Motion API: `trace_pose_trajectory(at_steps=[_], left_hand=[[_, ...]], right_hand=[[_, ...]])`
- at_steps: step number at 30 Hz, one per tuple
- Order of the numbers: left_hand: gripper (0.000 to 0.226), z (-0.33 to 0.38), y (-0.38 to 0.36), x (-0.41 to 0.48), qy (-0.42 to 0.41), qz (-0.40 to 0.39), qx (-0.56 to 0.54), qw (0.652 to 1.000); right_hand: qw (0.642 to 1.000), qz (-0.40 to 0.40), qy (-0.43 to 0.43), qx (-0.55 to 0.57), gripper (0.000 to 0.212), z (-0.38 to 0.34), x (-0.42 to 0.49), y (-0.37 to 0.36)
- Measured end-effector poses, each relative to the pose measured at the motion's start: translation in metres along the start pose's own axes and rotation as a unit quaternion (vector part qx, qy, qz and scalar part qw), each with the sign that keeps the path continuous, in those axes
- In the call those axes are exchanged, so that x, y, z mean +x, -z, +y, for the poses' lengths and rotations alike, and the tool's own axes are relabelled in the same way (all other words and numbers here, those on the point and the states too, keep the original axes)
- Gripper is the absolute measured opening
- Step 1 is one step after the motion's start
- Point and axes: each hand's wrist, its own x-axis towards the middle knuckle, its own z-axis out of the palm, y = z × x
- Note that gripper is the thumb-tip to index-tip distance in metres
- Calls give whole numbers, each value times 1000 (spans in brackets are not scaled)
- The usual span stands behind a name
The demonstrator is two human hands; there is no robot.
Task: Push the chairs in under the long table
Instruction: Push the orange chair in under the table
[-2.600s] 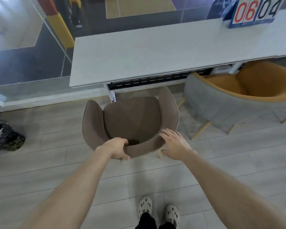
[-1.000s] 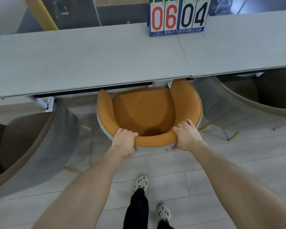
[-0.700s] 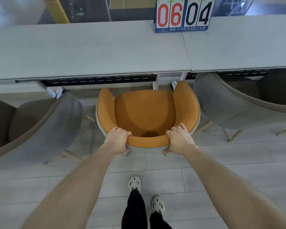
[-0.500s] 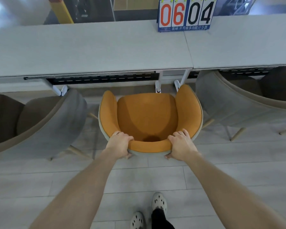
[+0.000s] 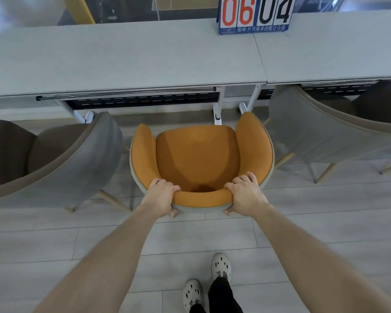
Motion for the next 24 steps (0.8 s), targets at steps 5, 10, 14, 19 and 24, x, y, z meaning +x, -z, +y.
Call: trace_pose_trajectory(at_steps=[5, 10, 14, 19, 24], left_hand=[[60, -9, 7, 16, -8, 15, -5, 1000], [63, -27, 19, 34, 1, 10, -6, 1000], [64, -39, 20, 34, 8, 7, 2, 1000], [58, -28, 20, 30, 10, 16, 1, 1000], [57, -19, 21, 27, 14, 11, 1, 1000]], right_hand=[[1000, 8, -7, -4, 82, 4, 19, 7], [1000, 14, -5, -5, 81, 1, 40, 15], [1000, 15, 0, 2, 76, -10, 45, 18], [1000, 5, 6, 9, 76, -4, 40, 18], [1000, 4, 9, 9, 78, 2, 36, 18]])
